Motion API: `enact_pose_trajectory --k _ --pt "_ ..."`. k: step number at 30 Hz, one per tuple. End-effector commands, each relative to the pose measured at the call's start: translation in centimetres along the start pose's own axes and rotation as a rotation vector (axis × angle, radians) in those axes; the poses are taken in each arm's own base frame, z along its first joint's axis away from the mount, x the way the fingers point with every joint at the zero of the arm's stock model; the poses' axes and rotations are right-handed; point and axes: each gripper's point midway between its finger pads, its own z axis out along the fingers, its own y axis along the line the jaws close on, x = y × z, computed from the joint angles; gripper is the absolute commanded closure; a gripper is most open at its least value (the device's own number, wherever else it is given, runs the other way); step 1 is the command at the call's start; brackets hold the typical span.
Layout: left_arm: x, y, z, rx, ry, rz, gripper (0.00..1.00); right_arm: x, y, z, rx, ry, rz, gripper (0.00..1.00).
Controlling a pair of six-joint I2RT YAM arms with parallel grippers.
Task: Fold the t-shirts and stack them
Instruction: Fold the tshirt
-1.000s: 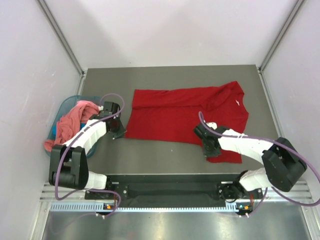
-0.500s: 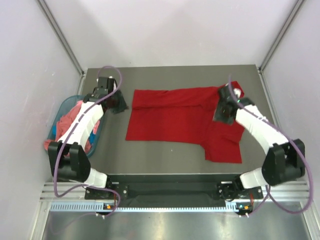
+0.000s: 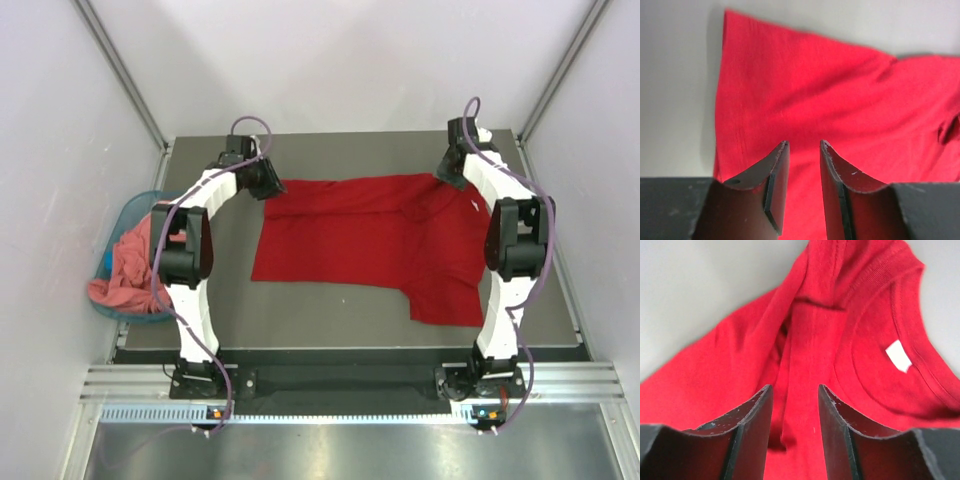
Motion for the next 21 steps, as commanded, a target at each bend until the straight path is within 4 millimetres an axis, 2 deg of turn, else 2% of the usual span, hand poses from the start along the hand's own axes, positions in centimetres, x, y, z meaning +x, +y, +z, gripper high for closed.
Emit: enact_pose_trajectory --k 1,2,5,9,17,18,21 --pt "-4.5 -2.0 0.7 0.097 -0.108 0.030 0.64 -3.8 0.2 0.9 -0.029 -0.088 0.082 0.58" --pt "-4.1 -1.2 2.0 0.084 -0.088 0.019 0.65 -3.7 0.3 1.6 -0.033 -0.091 0.086 0.58" --pt "-4.4 -0.5 3.5 0.086 -0.084 0.012 0.65 -4.0 0.4 3.1 -0.043 -0.111 0.098 0.57" --pt "-4.3 0.5 4.7 0.068 -0.088 0.008 0.64 -3.6 0.8 5.1 -0.059 -0.102 0.098 0.57" --pt "-3.9 2.2 5.7 0.027 -0.080 -0.004 0.65 -3.4 0.1 6.9 -0.034 -0.099 0.099 0.58" --pt "-4.0 2.3 5.7 0.024 -0.083 -0.003 0.65 -3.5 -0.2 6.9 -0.030 -0.104 0.091 0.60" --pt "-4.1 2.8 6.0 0.003 -0.089 -0.008 0.65 -4.2 -0.4 5.6 -0.026 -0.125 0.074 0.90"
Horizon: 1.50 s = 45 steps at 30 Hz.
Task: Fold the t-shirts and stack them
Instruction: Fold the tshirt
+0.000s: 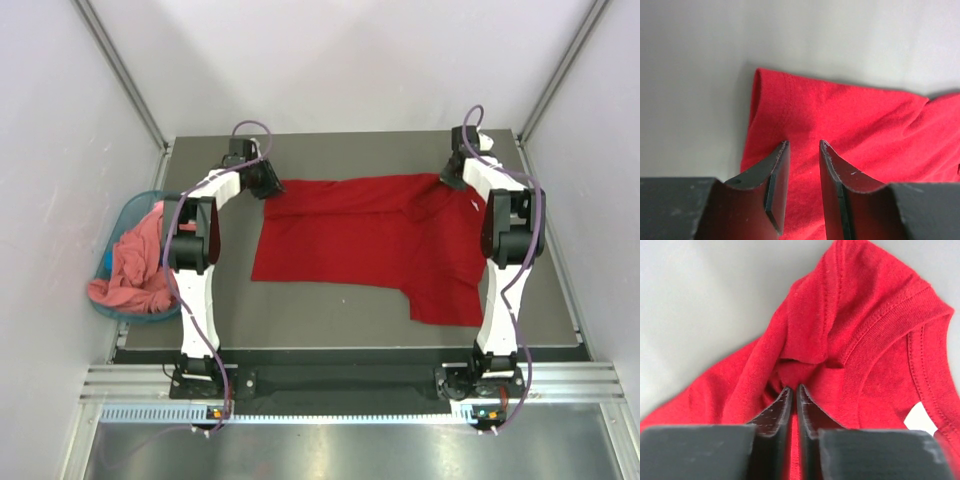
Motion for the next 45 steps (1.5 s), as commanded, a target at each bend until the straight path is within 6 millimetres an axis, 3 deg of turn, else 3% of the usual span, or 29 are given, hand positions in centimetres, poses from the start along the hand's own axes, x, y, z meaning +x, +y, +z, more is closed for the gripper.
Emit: enact_pose_trajectory --k 1,6,10,11,16,17,19,24,28,29,30,33,36,43,45 --pt "-2.5 -0.1 0.4 0.001 -0.074 0.019 0.65 -5.2 -1.0 -1.7 -0.007 -0.123 0.030 1.00" --pt "-2.5 0.5 1.1 -0.015 -0.061 0.014 0.65 -6.7 -4.2 -6.3 0.056 -0.187 -0.019 1.00" --pt "-2.4 1.0 1.3 -0.028 -0.059 0.014 0.65 -5.7 -6.4 -8.7 0.075 -0.191 -0.036 1.00" --pt "-2.3 1.1 1.4 -0.032 -0.057 0.011 0.65 -4.7 -7.3 -9.2 0.088 -0.176 -0.038 1.00" --pt "-2.0 1.0 1.4 -0.027 -0.048 0.002 0.65 -1.7 -10.0 -10.7 0.134 -0.151 -0.029 1.00" --pt "-2.0 0.9 1.4 -0.022 -0.047 -0.001 0.65 0.0 -11.2 -10.4 0.163 -0.125 -0.027 1.00" --pt "-2.0 0.9 1.4 -0.020 -0.045 -0.006 0.65 1.6 -12.0 -10.6 0.162 -0.121 -0.008 1.00" --pt "-1.6 0.9 1.5 -0.014 -0.033 -0.020 0.64 4.8 -11.2 -10.4 0.075 -0.056 0.025 1.00" --pt "-1.3 0.9 1.4 -0.013 -0.026 -0.027 0.64 6.0 -11.1 -10.3 0.056 -0.023 0.028 0.97" --pt "-1.2 1.0 1.4 -0.016 -0.026 -0.027 0.64 5.9 -11.0 -10.4 0.050 -0.021 0.032 0.91" --pt "-1.3 0.9 1.3 -0.016 -0.027 -0.027 0.64 6.0 -10.9 -10.4 0.049 -0.017 0.031 0.78" --pt "-1.2 1.0 1.2 -0.020 -0.026 -0.026 0.64 4.6 -10.0 -11.2 0.007 -0.023 0.012 0.67" --pt "-1.3 0.9 1.1 -0.020 -0.028 -0.026 0.64 1.8 -8.8 -11.5 -0.074 -0.050 -0.002 0.59" --pt "-1.9 0.0 0.9 0.017 -0.042 -0.037 0.64 -2.8 -5.3 -7.7 -0.323 -0.056 -0.060 0.58" --pt "-2.5 -0.7 0.7 0.039 -0.060 -0.038 0.64 -3.1 -4.9 -6.2 -0.352 -0.043 -0.065 0.58"
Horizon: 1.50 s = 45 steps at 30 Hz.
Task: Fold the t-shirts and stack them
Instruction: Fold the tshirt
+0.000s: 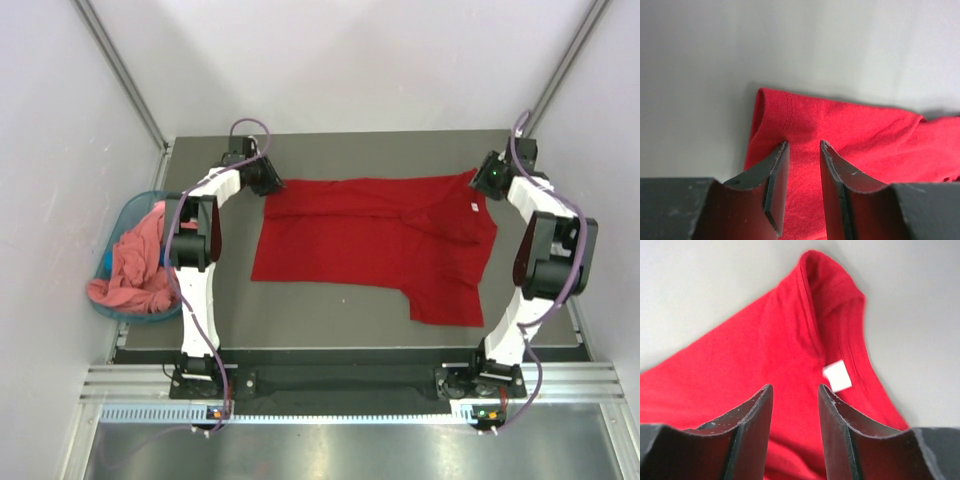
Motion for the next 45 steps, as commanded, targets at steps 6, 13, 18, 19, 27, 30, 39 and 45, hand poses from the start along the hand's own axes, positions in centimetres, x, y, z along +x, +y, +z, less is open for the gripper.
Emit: enact_pose_trajectory --k 6,13,18,19,27,30,39,45 --pt "-3.0 -1.6 -0.6 0.039 -0.078 0.023 0.63 -3.9 1.0 5.1 -0.167 -0.024 -0.035 0.56" --pt "-4.7 -2.2 -0.8 0.032 -0.098 0.108 0.60 -4.2 0.4 7.6 -0.209 -0.005 -0.050 0.56" --pt "-5.7 -1.5 -0.8 -0.023 -0.106 0.164 0.59 -4.2 0.0 8.4 -0.233 -0.004 -0.043 0.58" --pt "-5.6 -0.9 -0.6 -0.044 -0.099 0.185 0.59 -4.1 0.0 8.4 -0.243 -0.002 -0.041 0.58" --pt "-4.6 1.0 0.4 -0.099 -0.057 0.238 0.57 -4.2 0.3 8.8 -0.301 -0.005 -0.017 0.59" --pt "-4.0 1.5 1.0 -0.096 -0.034 0.251 0.55 -4.5 0.6 8.8 -0.325 -0.011 -0.021 0.59" --pt "-3.2 1.3 2.4 -0.040 -0.016 0.243 0.66 -5.3 0.3 9.1 -0.345 -0.029 -0.003 0.64" --pt "-4.3 2.3 2.4 -0.101 -0.054 0.158 1.00 -5.9 -2.7 8.4 -0.253 -0.065 0.063 1.00"
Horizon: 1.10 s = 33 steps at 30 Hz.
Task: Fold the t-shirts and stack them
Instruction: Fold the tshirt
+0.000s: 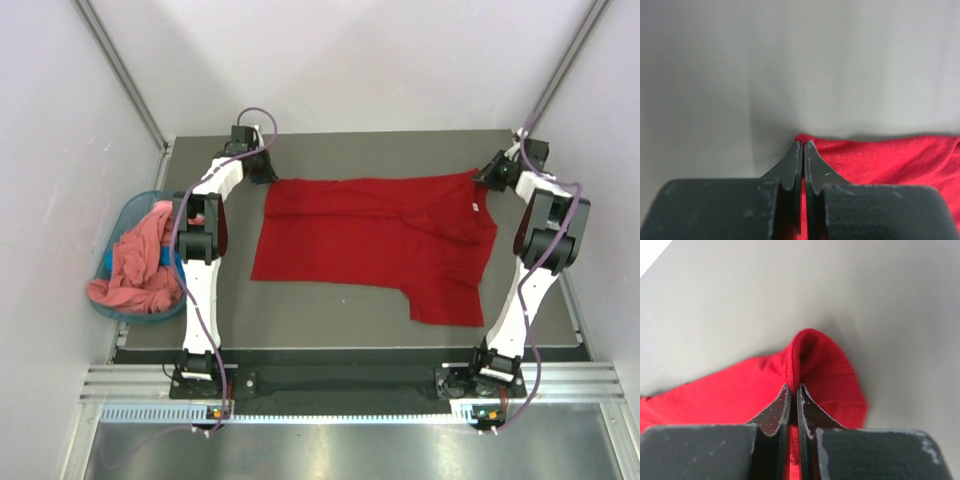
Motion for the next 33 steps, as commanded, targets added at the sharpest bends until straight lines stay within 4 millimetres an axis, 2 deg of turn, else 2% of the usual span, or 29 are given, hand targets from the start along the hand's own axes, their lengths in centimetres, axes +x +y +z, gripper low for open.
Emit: enact_pose_trajectory --k 1,2,5,11,12,15,16,19,22,23,25,26,27,30,32,33 --pt "-0.8 1.8 0.4 -0.066 -0.027 -0.067 1.00 -3.1 -1.8 -2.2 0.050 -0.118 0.016 1.00" --pt "-0.9 2.3 0.4 -0.083 -0.031 -0.085 1.00 -3.6 -2.4 -2.7 0.059 -0.149 0.031 1.00" --pt "-1.5 2.8 0.1 -0.114 -0.053 -0.112 1.00 -3.3 -3.5 -3.6 0.075 -0.173 0.069 1.00" --pt "-1.7 2.5 0.2 -0.098 -0.058 -0.136 1.00 -1.8 -3.7 -3.9 0.074 -0.161 0.131 1.00" --pt "-1.7 2.3 0.3 -0.088 -0.059 -0.138 1.00 -2.2 -3.3 -3.9 0.055 -0.182 0.127 1.00" --pt "-1.8 1.5 0.1 -0.048 -0.054 -0.133 1.00 -1.8 -2.9 -4.0 0.034 -0.186 0.139 0.93" --pt "-1.9 1.3 0.0 -0.040 -0.054 -0.129 1.00 -2.0 -2.7 -4.0 0.029 -0.185 0.140 0.85" --pt "-2.2 0.4 -0.6 -0.004 -0.052 -0.124 0.77 -2.5 -1.8 -4.3 -0.001 -0.169 0.139 0.72" --pt "-3.3 -0.6 -2.0 0.020 -0.069 -0.112 0.65 -3.1 -1.5 -5.3 0.032 -0.171 0.144 0.64" --pt "-3.9 -1.1 -3.0 0.028 -0.081 -0.104 0.63 -2.0 -2.3 -5.7 0.094 -0.133 0.165 0.62" --pt "-4.6 -1.8 -4.1 0.041 -0.093 -0.090 0.61 -2.4 -2.3 -7.0 0.155 -0.126 0.154 0.58" --pt "-5.2 -2.3 -5.2 0.047 -0.107 -0.078 0.60 -0.9 -3.5 -7.7 0.244 -0.072 0.161 0.58" --pt "-5.5 -2.5 -5.8 0.046 -0.110 -0.074 0.60 -0.8 -3.5 -8.3 0.269 -0.066 0.152 0.57" --pt "-6.0 -3.0 -7.9 0.028 -0.116 -0.061 0.58 0.2 -2.8 -10.1 0.309 -0.037 0.112 0.57" --pt "-6.1 -3.6 -9.4 0.031 -0.115 -0.054 0.57 1.1 -1.3 -11.0 0.297 -0.004 0.039 0.56" --pt "-5.0 -3.4 -9.4 0.028 -0.088 -0.059 0.57 1.7 -0.4 -11.2 0.277 0.016 0.008 0.56"
